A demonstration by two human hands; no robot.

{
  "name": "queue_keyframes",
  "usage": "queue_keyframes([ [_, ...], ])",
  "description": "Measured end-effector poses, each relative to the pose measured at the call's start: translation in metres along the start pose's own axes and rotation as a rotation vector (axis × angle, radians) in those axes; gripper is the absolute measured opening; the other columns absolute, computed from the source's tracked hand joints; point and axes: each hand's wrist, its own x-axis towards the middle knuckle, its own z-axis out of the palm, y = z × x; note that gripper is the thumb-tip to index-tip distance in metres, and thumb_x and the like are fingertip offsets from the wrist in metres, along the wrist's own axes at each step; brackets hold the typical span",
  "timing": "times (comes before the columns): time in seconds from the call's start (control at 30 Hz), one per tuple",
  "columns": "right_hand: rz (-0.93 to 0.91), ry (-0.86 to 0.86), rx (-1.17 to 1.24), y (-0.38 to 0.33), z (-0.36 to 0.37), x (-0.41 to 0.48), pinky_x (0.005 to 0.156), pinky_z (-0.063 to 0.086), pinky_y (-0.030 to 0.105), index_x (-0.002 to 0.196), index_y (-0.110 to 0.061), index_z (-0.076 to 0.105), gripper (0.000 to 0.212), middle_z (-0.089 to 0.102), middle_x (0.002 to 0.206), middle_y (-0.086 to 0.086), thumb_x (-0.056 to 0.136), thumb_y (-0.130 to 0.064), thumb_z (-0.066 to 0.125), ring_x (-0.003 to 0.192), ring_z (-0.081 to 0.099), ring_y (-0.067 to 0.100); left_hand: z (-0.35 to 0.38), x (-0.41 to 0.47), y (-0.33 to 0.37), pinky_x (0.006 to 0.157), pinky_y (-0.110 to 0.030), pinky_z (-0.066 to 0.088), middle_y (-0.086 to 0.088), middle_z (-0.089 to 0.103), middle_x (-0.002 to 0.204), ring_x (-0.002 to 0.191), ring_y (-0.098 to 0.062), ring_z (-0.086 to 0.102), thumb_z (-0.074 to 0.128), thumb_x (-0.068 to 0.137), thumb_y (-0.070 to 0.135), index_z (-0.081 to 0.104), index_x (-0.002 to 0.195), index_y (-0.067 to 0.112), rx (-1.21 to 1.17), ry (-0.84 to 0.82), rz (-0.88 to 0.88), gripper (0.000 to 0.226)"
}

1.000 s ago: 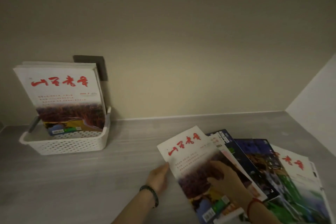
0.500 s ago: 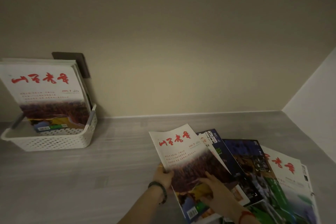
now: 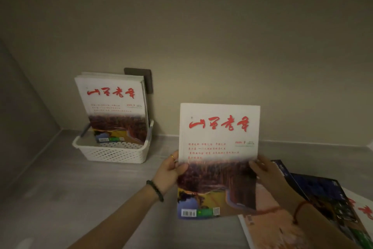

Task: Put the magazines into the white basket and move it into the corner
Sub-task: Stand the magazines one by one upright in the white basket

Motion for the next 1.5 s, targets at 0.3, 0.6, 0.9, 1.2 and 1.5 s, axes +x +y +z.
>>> queue_keyframes([
  [0.3, -0.282, 0.015, -0.173, -0.125, 0.147, 0.032, 0.055, 0.049, 0.006, 0.105, 0.004, 0.062, 0.029, 0.065, 0.097, 0.013, 0.076, 0.009, 0.063, 0.072, 0.063, 0.014, -0.164, -0.004, 0.078, 0.09, -0.039, 0.049, -0.008, 0.058, 0.113, 0.104, -0.027, 0.057, 0.049, 0.087, 0.001, 0.052, 0.118, 0.01, 0.225, 0.308, 0.205, 0.033],
  [0.6, -0.367, 0.135, -0.133, -0.186, 0.282, 0.087, 0.08, 0.053, 0.055, 0.088, 0.002, 0.067, 0.011, 0.069, 0.086, 0.02, 0.082, -0.001, 0.059, 0.081, 0.065, 0.036, -0.297, 0.044, 0.122, 0.082, -0.033, 0.047, -0.007, 0.062, 0.099, 0.088, -0.021, 0.058, 0.059, 0.084, 0.011, 0.061, 0.11, 0.0, 0.273, 0.614, 0.186, 0.028],
  [0.9, -0.203, 0.247, -0.317, -0.143, 0.328, 0.129, 0.053, 0.037, 0.012, 0.079, -0.009, 0.073, 0.01, 0.064, 0.072, 0.0, 0.081, -0.011, 0.063, 0.06, 0.056, 0.012, -0.341, 0.103, 0.057, 0.085, -0.044, 0.051, -0.023, 0.066, 0.104, 0.094, -0.034, 0.062, 0.067, 0.075, 0.003, 0.064, 0.096, -0.005, 0.179, 0.707, 0.025, 0.023],
  [1.2, -0.069, 0.34, -0.235, -0.115, 0.343, 0.149, 0.061, 0.043, 0.016, 0.075, -0.008, 0.073, 0.01, 0.066, 0.066, 0.002, 0.071, -0.018, 0.074, 0.058, 0.058, 0.009, -0.348, 0.124, 0.038, 0.07, -0.025, 0.043, -0.008, 0.06, 0.079, 0.076, -0.02, 0.054, 0.075, 0.068, 0.01, 0.06, 0.08, 0.005, 0.234, 0.818, -0.003, 0.02],
  [1.5, -0.029, 0.321, -0.182, -0.115, 0.325, 0.136, 0.067, 0.05, 0.023, 0.076, -0.014, 0.068, 0.005, 0.068, 0.07, 0.005, 0.073, -0.012, 0.072, 0.065, 0.064, 0.019, -0.336, 0.106, 0.044, 0.071, -0.03, 0.04, -0.003, 0.053, 0.066, 0.076, -0.022, 0.051, 0.074, 0.07, 0.016, 0.044, 0.058, 0.017, 0.308, 0.811, -0.014, 0.033],
])
